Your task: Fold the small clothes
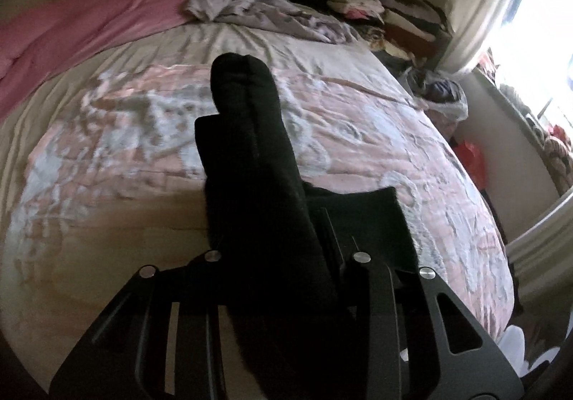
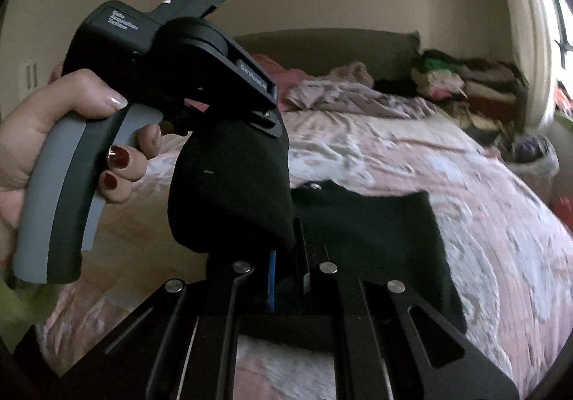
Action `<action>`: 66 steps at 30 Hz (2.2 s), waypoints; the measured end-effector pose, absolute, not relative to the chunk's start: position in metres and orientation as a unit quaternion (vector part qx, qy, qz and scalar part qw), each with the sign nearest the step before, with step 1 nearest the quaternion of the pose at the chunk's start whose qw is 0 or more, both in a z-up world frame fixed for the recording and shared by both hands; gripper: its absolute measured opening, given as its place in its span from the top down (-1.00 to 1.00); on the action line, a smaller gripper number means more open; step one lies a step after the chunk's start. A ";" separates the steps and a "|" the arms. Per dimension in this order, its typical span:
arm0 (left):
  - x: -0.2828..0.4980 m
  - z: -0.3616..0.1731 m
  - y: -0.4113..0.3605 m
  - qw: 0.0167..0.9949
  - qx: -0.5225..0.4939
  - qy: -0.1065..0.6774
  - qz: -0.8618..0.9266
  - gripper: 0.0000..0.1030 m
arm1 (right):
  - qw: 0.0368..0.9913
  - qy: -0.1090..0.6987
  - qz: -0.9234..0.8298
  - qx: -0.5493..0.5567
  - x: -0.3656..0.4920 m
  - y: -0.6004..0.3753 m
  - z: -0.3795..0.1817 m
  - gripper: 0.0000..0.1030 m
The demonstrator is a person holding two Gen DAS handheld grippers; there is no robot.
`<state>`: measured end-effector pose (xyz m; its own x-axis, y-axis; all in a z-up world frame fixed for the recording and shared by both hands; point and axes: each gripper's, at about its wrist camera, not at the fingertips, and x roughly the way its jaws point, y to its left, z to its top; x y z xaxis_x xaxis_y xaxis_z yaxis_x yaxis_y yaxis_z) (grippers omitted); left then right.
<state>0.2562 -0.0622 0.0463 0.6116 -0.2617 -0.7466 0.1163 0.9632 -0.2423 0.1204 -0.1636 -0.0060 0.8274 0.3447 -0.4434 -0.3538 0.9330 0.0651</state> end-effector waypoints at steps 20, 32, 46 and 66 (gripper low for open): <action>0.266 0.019 -0.142 0.868 -0.077 0.450 -0.195 -0.13 | 0.913 0.348 0.138 0.164 0.137 -0.250 -0.057 0.77; 0.240 -0.021 -0.056 0.889 -0.022 0.452 -0.076 -0.12 | 0.874 0.348 0.204 0.272 0.144 -0.283 -0.047 -0.32; 0.216 -0.022 -0.078 0.898 0.007 0.429 -0.092 -0.12 | 0.842 0.406 0.236 0.265 0.229 -0.291 -0.054 0.23; 0.208 -0.027 -0.088 0.895 -0.009 0.431 -0.114 -0.14 | 0.874 0.402 0.193 0.195 0.220 -0.304 -0.063 0.17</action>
<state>0.2084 -0.0881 -0.0271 0.6025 -0.2120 -0.7695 0.1973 0.9737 -0.1139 0.2196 -0.3036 -0.0634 0.6023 0.4935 -0.6275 -0.1797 0.8497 0.4957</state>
